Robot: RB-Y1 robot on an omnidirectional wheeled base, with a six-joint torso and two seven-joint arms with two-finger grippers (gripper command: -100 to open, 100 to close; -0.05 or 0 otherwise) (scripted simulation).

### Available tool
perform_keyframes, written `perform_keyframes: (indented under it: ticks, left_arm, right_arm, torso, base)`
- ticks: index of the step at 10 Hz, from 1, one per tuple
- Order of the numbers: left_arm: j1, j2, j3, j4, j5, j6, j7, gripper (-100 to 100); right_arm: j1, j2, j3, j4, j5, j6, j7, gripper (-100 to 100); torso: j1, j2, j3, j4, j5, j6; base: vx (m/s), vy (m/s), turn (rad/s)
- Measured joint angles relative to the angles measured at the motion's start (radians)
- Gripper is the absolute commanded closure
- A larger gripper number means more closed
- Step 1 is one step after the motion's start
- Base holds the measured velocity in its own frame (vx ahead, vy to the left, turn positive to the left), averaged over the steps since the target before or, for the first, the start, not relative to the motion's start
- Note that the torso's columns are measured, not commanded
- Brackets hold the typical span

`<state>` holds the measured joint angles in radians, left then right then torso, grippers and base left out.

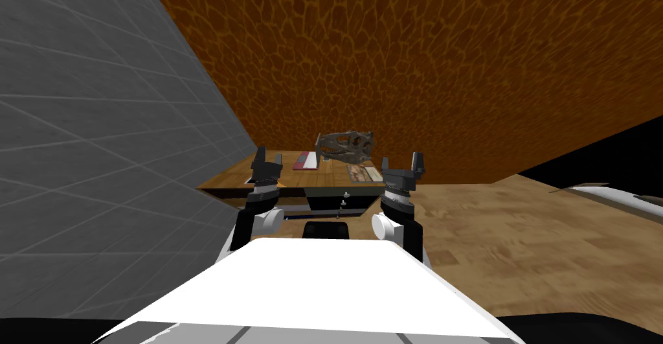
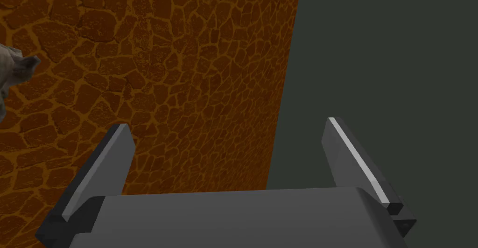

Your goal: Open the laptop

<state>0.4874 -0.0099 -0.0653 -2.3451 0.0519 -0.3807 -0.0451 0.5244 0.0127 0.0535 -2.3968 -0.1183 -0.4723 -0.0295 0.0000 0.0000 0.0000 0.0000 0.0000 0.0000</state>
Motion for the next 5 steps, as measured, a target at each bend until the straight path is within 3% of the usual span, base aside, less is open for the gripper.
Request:
perform_keyframes:
  ticks: [2, 5]
  left_arm:
    - [0.000, 0.000, 0.000, 0.000, 0.000, 0.000, 0.000, 0]
    - [0.000, 0.000, 0.000, 0.000, 0.000, 0.000, 0.000, 0]
  right_arm:
    - [0.000, 0.000, 0.000, 0.000, 0.000, 0.000, 0.000, 0]
    - [0.000, 0.000, 0.000, 0.000, 0.000, 0.000, 0.000, 0]
  torso:
    - [0.000, 0.104, -0.209, 0.105, 0.000, 0.000]
    - [0.000, 0.322, -0.644, 0.322, 0.000, 0.000]
  base:
    - [0.000, 0.000, 0.000]
    - [0.000, 0.000, 0.000]
